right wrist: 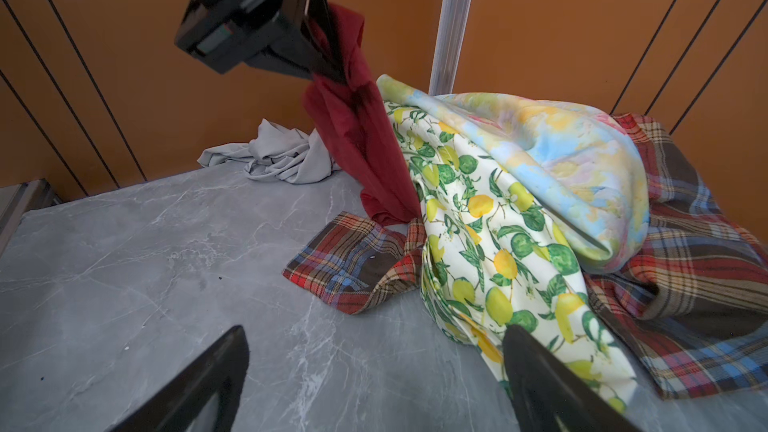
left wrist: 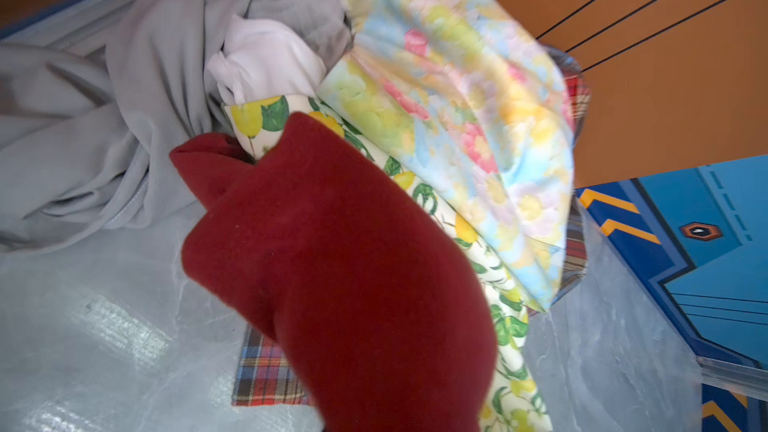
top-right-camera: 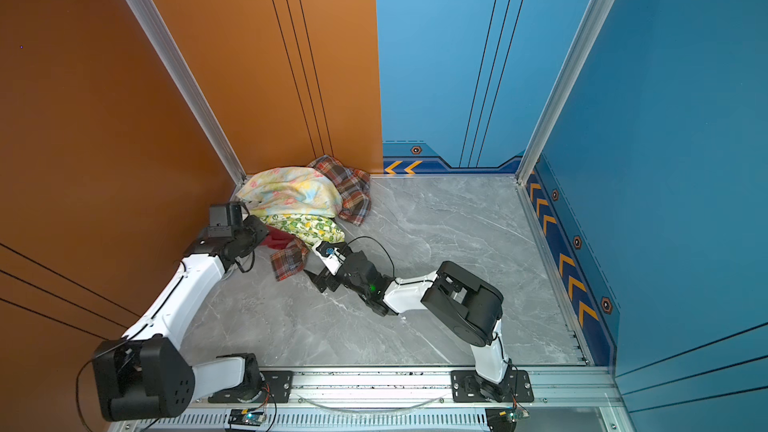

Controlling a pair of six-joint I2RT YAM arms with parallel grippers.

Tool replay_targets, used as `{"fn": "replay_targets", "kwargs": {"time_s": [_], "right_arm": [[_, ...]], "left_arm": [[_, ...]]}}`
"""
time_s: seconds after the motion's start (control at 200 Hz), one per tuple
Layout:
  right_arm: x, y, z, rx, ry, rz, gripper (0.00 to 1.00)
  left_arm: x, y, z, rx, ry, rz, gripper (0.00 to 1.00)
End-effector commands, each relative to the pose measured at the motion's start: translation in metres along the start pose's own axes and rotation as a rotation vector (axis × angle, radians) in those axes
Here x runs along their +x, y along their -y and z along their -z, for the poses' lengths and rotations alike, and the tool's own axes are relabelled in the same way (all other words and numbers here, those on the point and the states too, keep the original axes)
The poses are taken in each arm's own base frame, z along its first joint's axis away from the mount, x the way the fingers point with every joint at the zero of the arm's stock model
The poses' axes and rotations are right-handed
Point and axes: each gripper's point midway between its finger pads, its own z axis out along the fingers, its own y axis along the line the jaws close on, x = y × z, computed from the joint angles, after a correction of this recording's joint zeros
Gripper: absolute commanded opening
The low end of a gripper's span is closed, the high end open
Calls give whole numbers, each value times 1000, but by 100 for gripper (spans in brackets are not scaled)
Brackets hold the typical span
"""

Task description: Pick out a specific cloth from the pile

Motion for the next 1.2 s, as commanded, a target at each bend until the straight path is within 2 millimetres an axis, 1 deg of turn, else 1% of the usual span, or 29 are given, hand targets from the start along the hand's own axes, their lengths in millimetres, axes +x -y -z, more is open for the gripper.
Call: {"fn": "replay_targets", "kwargs": {"time_s": [0.0,0.135,0.23,0.481,0.646,0.801,0.936,1.046,1.196], "right_arm": [[-18,7,4,28,22,-20,96],[-24,8,2,29,28,-21,96],[-30,8,1,28,32,-22,96],[-46,7,0,23,58,-23,97],[-61,8,3,29,89,-17,97],[-85,8,8,25,137,-13,98],[-104,9,15,23,179,-15,98],[-117,9,17,22,204,-3,99],[-137,8,14,12,230,17,99]], "left_arm": [[-28,21,31,34,72,-36,0],[-52,48,54,111,126,-43,0],[-65,64,64,156,143,-48,0],[-89,94,89,225,198,-65,0],[-97,114,108,280,220,-91,0],[-101,138,129,337,220,-122,0],[-104,157,151,388,240,-152,0],[-104,171,168,438,242,-175,0],[-101,189,192,507,241,-201,0]]}}
